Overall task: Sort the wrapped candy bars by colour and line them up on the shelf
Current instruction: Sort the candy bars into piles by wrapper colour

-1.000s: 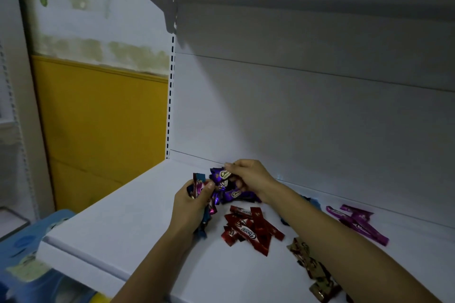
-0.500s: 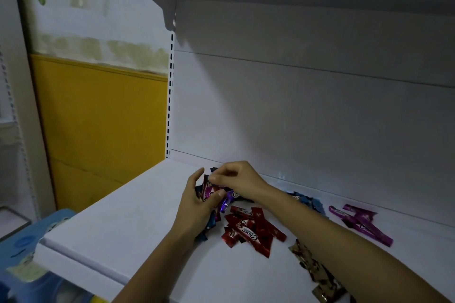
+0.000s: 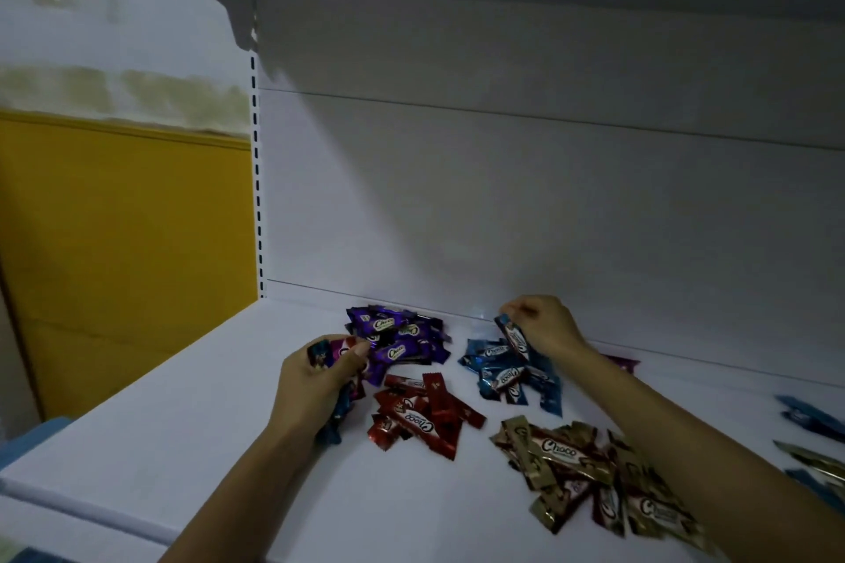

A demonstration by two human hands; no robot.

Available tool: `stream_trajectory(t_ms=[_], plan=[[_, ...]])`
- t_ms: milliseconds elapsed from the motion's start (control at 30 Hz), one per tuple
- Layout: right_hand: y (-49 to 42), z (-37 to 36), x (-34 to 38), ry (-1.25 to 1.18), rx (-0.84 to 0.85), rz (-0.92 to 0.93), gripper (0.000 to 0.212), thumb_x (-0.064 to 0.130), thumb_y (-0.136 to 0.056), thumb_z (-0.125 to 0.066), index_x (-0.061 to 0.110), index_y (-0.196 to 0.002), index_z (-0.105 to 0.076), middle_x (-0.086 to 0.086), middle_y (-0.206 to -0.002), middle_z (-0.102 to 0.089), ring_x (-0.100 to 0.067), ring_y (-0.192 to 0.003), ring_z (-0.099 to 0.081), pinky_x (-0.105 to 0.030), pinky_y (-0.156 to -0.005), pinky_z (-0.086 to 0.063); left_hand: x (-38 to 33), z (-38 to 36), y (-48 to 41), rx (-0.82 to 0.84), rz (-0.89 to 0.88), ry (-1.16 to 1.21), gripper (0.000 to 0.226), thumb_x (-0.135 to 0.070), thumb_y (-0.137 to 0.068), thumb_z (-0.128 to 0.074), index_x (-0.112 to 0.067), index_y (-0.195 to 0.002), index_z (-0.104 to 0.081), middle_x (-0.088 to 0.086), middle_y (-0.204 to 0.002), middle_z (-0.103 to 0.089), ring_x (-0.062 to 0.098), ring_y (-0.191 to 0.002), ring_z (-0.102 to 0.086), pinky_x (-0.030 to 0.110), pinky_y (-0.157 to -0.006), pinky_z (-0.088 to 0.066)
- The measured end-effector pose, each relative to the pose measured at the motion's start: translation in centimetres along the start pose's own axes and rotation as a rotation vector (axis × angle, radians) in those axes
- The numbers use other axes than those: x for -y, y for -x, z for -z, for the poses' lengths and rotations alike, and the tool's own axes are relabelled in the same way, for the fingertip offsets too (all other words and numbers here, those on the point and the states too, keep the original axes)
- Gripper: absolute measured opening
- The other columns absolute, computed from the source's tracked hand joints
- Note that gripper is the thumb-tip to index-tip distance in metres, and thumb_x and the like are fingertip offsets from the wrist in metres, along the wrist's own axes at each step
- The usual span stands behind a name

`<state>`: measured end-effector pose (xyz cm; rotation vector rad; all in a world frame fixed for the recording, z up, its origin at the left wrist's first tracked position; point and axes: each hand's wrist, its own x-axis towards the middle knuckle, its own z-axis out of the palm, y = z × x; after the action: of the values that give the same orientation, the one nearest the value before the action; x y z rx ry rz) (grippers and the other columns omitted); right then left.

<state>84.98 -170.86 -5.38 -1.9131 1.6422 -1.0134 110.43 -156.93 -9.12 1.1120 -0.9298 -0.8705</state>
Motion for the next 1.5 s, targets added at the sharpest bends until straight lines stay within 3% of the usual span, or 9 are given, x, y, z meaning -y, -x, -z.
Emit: stream_trajectory(t_ms=[167, 400, 500, 667, 833, 967, 1133, 1333, 1500], plan=[[1.6, -0.5, 0.6, 0.274, -0.091, 0.122, 0.025, 0.024, -0.096, -0.052, 0.010, -0.092, -0.073, -0.005, -0.099, -0.071, -0.021, -0.085, -0.063, -0.030, -0.079, -0.048, 0.0, 0.0, -0.2, -0.053, 0.058, 0.012, 0.017, -0.032, -0.088, -0.064, -0.016, -0.089, -0.071, 0.018, -0.064, -0.067, 0.023, -0.050, -0.061, 0.024, -0.037, -0.045], [7.7, -7.9, 9.8, -0.085, 0.441, 0.312, 0.022, 0.042, -0.085, -0.065, 0.024, -0.095, -0.069, 0.003, -0.087, -0.073, -0.009, -0.082, -0.069, -0.030, -0.078, -0.056, 0.2, 0.3, -0.1, -0.068, -0.040, -0.041, 0.021, -0.025, -0.097, -0.051, -0.013, -0.095, -0.068, 0.006, -0.082, -0.074, 0.024, -0.077, -0.072, 0.031, -0.064, -0.056], [6.8, -8.6, 10.8, -0.182, 0.430, 0.261, 0.015, 0.022, -0.082, -0.073, 0.013, -0.094, -0.070, -0.007, -0.090, -0.074, -0.017, -0.081, -0.071, -0.034, -0.080, -0.057, 0.3, 0.3, -0.1, -0.100, -0.048, -0.014, 0.023, -0.025, -0.099, -0.048, -0.013, -0.097, -0.067, 0.007, -0.087, -0.074, 0.025, -0.080, -0.072, 0.036, -0.073, -0.058], [2.9, -8.3, 9.7, -0.173, 0.184, 0.156, 0.006, 0.023, -0.085, -0.070, 0.019, -0.081, -0.068, -0.005, -0.089, -0.072, -0.020, -0.082, -0.069, -0.039, -0.082, -0.056, 0.1, 0.1, -0.3, -0.134, 0.014, 0.027, 0.028, -0.030, -0.102, -0.038, -0.014, -0.104, -0.061, 0.000, -0.093, -0.073, 0.020, -0.070, -0.073, 0.023, -0.054, -0.054], [1.0, -8.2, 9.0, 0.093, 0.168, 0.163, 0.034, 0.035, -0.097, -0.050, 0.020, -0.124, -0.062, -0.002, -0.129, -0.061, -0.022, -0.116, -0.057, -0.039, -0.103, -0.042, -0.3, 0.3, -0.2, -0.114, 0.045, 0.057, 0.042, -0.039, -0.103, -0.028, -0.008, -0.106, -0.058, 0.003, -0.079, -0.075, 0.021, -0.058, -0.069, 0.023, -0.054, -0.049], [4.3, -9.0, 10.5, -0.131, 0.345, 0.244, 0.031, 0.048, -0.091, -0.054, 0.022, -0.086, -0.070, 0.003, -0.083, -0.070, -0.014, -0.079, -0.064, -0.037, -0.083, -0.052, -0.4, 0.0, 0.2, -0.044, 0.001, 0.022, 0.052, -0.049, -0.097, -0.024, -0.013, -0.118, -0.056, 0.008, -0.075, -0.073, 0.017, -0.049, -0.062, 0.021, -0.048, -0.051], [7.7, -7.2, 11.9, -0.438, 0.588, 0.324, 0.012, 0.024, -0.090, -0.063, 0.016, -0.084, -0.070, -0.004, -0.062, -0.064, -0.010, -0.056, -0.059, -0.027, -0.068, -0.053, -1.6, -1.3, 0.6, 0.071, -0.024, -0.065, 0.069, -0.065, -0.082, -0.021, -0.037, -0.144, -0.033, 0.007, -0.143, -0.048, 0.026, -0.125, -0.052, 0.033, -0.094, -0.045], [7.7, -1.6, 9.2, -0.650, 0.388, 0.166, 0.016, 0.016, -0.089, -0.065, 0.009, -0.074, -0.064, -0.003, -0.057, -0.059, -0.018, -0.052, -0.055, -0.034, -0.065, -0.052, -4.1, -6.7, 0.7, 0.311, 0.162, 0.184, 0.071, -0.068, -0.086, -0.027, -0.025, -0.140, -0.040, 0.003, -0.080, -0.074, 0.019, -0.067, -0.060, 0.026, -0.056, -0.049], [5.2, 4.0, 2.4, -0.651, -0.029, -0.036, 0.007, 0.014, -0.088, -0.066, 0.008, -0.091, -0.069, -0.001, -0.074, -0.071, -0.008, -0.063, -0.066, -0.020, -0.063, -0.053, -2.4, -12.5, 1.9, 0.250, 0.361, 0.473, 0.057, -0.055, -0.096, -0.036, -0.010, -0.128, -0.050, 0.011, -0.080, -0.075, 0.013, -0.037, -0.052, 0.016, -0.035, -0.041]])
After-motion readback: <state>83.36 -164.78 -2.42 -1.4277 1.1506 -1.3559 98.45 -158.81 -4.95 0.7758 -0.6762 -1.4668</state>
